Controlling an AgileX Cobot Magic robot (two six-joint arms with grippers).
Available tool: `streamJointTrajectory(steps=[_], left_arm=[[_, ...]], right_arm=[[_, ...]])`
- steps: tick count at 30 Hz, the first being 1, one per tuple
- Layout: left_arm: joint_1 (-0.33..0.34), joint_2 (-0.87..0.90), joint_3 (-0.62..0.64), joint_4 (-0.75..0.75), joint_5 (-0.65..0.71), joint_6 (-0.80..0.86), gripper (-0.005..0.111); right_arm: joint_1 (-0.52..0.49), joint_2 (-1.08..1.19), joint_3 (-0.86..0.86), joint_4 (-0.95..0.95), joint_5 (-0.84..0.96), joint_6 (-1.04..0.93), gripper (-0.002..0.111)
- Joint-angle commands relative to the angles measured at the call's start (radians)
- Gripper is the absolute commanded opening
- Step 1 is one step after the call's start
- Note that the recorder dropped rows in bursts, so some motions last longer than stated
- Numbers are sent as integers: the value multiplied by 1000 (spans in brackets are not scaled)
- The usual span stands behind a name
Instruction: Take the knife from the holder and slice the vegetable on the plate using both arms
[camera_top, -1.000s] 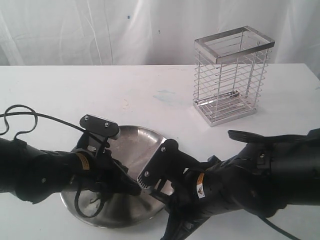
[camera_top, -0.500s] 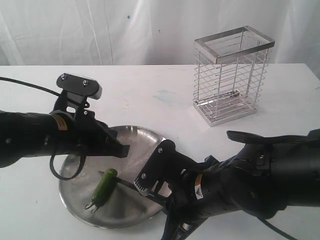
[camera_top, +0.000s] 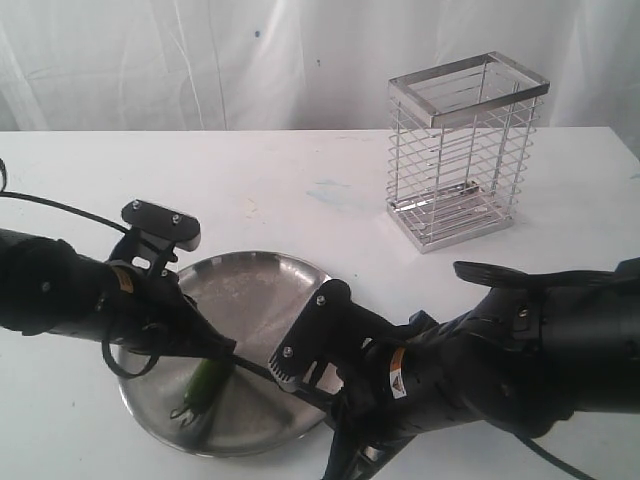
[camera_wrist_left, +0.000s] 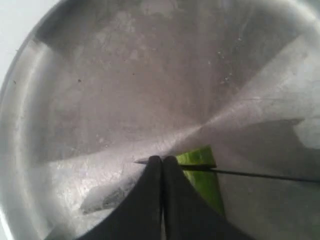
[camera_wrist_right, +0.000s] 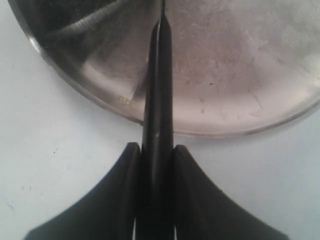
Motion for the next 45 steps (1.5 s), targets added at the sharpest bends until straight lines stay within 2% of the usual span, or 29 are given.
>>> streamJointTrajectory(steps=[1, 9, 15, 20, 24, 28, 30, 33, 35, 45], left_arm=[[2, 48, 1, 1, -17, 6, 1], [2, 141, 1, 1, -75, 6, 1], [2, 67, 1, 1, -77, 6, 1], [2, -35, 1, 1, 24, 12, 1], [2, -48, 1, 7, 134, 33, 1], [0, -59, 1, 7, 171, 29, 2], [0, -59, 1, 7, 184, 29, 8], [0, -59, 1, 8, 193, 33, 24], [0, -59, 1, 8, 193, 33, 30], [0, -59, 1, 8, 193, 33, 31]], right_arm=[[4, -9, -3, 1, -2, -9, 0], [4, -9, -3, 1, -2, -9, 0], [4, -9, -3, -1, 0, -9, 0], [4, -9, -13, -1, 5, -9, 0], [4, -9, -30, -1, 13, -9, 0], [4, -9, -47, -1, 21, -9, 0], [4, -9, -51, -1, 21, -9, 0], [4, -7, -58, -1, 25, -9, 0], [4, -1, -62, -1, 25, -9, 0], [4, 67, -107, -1, 38, -12, 0]])
